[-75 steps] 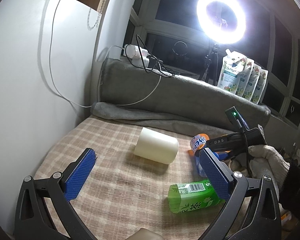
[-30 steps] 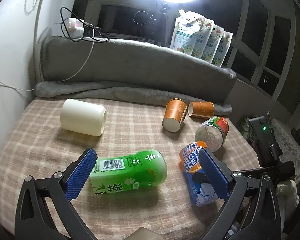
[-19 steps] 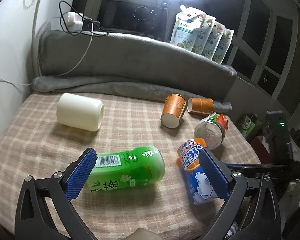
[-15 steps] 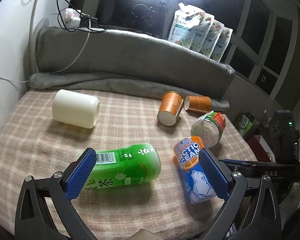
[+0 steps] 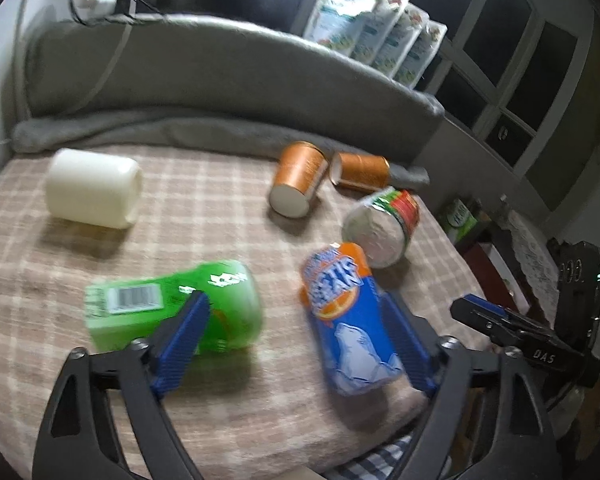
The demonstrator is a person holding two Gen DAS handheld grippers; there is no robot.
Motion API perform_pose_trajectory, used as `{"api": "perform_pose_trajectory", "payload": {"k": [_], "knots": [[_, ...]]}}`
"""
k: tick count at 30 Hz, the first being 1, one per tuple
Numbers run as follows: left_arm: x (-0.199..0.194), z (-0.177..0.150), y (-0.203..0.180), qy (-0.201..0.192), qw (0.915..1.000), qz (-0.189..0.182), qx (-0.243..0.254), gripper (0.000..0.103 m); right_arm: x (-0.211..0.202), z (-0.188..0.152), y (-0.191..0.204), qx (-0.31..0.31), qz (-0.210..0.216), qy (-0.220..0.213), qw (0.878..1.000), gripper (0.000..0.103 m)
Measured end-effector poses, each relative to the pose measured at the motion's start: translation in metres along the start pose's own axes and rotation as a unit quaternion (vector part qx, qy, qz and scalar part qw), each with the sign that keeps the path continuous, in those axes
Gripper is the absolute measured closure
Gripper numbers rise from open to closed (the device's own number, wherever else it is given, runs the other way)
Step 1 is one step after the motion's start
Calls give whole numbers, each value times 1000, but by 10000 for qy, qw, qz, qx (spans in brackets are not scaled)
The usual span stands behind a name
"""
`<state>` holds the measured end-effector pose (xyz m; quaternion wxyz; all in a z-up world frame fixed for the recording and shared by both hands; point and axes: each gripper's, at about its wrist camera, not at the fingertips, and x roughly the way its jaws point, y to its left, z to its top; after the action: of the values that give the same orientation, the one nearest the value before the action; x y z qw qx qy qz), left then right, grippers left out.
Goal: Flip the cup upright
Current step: 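Grasp the lying bottle around its middle with the left gripper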
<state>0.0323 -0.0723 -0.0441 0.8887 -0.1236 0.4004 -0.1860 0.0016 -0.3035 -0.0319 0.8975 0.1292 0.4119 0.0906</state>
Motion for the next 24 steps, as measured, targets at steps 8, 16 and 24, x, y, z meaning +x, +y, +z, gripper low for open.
{"api": "perform_pose_trajectory", "payload": {"k": [8, 16, 24], "knots": [[36, 8, -26, 828, 9937, -745, -124, 30, 5, -4, -16, 290, 28, 18, 9996, 25], [80, 17, -22, 1388, 9871, -651, -472, 32, 6, -8, -35, 513, 42, 17, 9987, 24], [102, 23, -15, 1646, 9845, -367, -477, 32, 11, -11, -57, 892, 206, 12, 9958, 24]]}}
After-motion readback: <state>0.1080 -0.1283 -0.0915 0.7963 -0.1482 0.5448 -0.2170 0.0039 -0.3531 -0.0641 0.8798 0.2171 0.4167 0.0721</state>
